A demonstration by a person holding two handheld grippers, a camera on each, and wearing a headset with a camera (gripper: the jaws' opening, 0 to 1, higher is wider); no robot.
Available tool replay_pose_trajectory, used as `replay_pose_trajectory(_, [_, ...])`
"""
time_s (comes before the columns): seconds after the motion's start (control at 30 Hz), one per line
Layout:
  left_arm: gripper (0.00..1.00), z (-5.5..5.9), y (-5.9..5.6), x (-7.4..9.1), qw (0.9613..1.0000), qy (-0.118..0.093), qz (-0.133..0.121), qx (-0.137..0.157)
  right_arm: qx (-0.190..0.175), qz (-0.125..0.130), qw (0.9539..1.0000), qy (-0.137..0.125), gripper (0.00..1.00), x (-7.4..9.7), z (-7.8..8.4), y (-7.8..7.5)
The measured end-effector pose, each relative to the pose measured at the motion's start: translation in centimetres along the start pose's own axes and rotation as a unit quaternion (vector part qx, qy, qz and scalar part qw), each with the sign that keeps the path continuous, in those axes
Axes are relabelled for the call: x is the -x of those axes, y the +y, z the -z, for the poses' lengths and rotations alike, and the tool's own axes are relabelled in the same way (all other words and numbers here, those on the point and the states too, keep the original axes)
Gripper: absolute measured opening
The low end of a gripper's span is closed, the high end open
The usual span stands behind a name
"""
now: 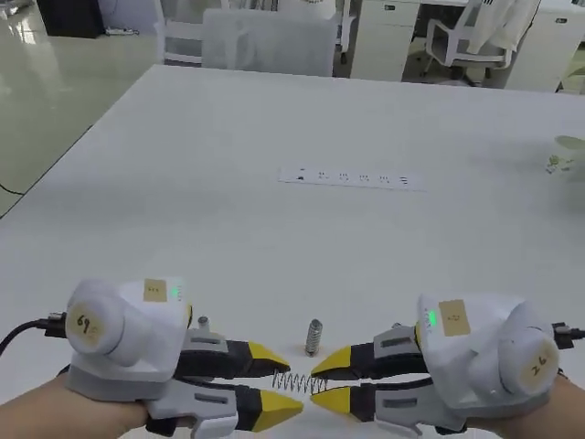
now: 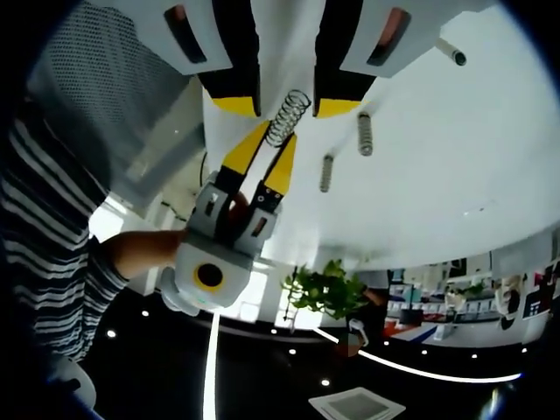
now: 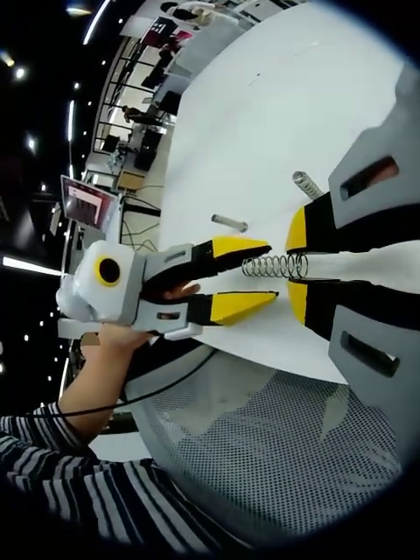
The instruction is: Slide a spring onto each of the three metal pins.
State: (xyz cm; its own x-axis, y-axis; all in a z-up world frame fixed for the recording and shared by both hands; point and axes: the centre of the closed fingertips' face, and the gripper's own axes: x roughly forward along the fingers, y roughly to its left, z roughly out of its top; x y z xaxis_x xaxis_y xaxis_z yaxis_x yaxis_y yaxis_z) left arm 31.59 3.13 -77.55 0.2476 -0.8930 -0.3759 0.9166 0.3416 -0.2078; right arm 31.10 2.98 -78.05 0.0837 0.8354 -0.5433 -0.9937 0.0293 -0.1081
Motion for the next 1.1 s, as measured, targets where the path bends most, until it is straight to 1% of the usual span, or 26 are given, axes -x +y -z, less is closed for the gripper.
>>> replay_pose_trajectory(0.1, [0.12, 0.03, 0.03, -0.07, 1.0000, 0.003, 0.000, -0.008, 0.000, -0.002, 1.0000, 0.001, 0.07, 0.05, 0.12, 0.02])
replay_pose_trajectory(0.17, [0.08, -0.07, 0.03, 0.00, 1.0000, 0.000, 0.001, -0.008, -0.001, -0.005, 1.0000, 0.001, 0.07, 0.14, 0.17, 0.15])
replay_pose_trajectory(0.2, [0.06, -0.12, 0.11, 0.07, 0.9999, 0.000, 0.000, -0.015, -0.002, -0.007, 1.0000, 0.000, 0.07, 0.16, 0.17, 0.24])
replay_pose_trajectory(0.27, [0.06, -0.11, -0.05, 0.05, 0.9999, 0.000, 0.004, -0.014, -0.004, -0.006, 1.0000, -0.002, 0.07, 0.18, 0.11, 0.23])
replay_pose_trajectory(0.47, [0.04, -0.12, -0.28, 0.11, 0.9996, 0.002, 0.011, -0.028, -0.005, -0.008, 1.0000, -0.002, 0.07, 0.19, -0.01, 0.28])
replay_pose_trajectory(0.63, [0.04, -0.04, -0.50, 0.20, 0.9994, 0.002, 0.020, -0.029, -0.009, -0.007, 0.9999, -0.001, 0.08, 0.16, 0.01, 0.50])
replay_pose_trajectory(0.77, [0.04, 0.03, -0.67, 0.20, 0.9992, 0.006, 0.025, -0.031, -0.024, -0.003, 0.9997, -0.002, 0.09, 0.26, 0.23, 0.52])
replay_pose_trajectory(0.83, [0.04, 0.07, -0.69, 0.22, 0.9992, 0.007, 0.026, -0.031, -0.037, -0.002, 0.9993, -0.004, 0.09, 0.42, 0.43, 0.53])
replay_pose_trajectory(0.9, [0.03, 0.11, -0.79, 0.25, 0.9991, 0.008, 0.028, -0.030, -0.040, -0.001, 0.9992, -0.004, 0.10, 0.48, 0.60, 0.55])
replay_pose_trajectory(0.97, [0.03, 0.18, -0.77, 0.32, 0.9991, 0.010, 0.029, -0.031, -0.040, -0.002, 0.9992, 0.002, 0.09, 0.46, 0.86, 0.58])
replay_pose_trajectory(1.1, [0.04, 0.17, -0.60, 0.39, 0.9991, 0.011, 0.029, -0.029, -0.046, -0.004, 0.9989, -0.002, 0.08, 0.37, 0.59, 0.64])
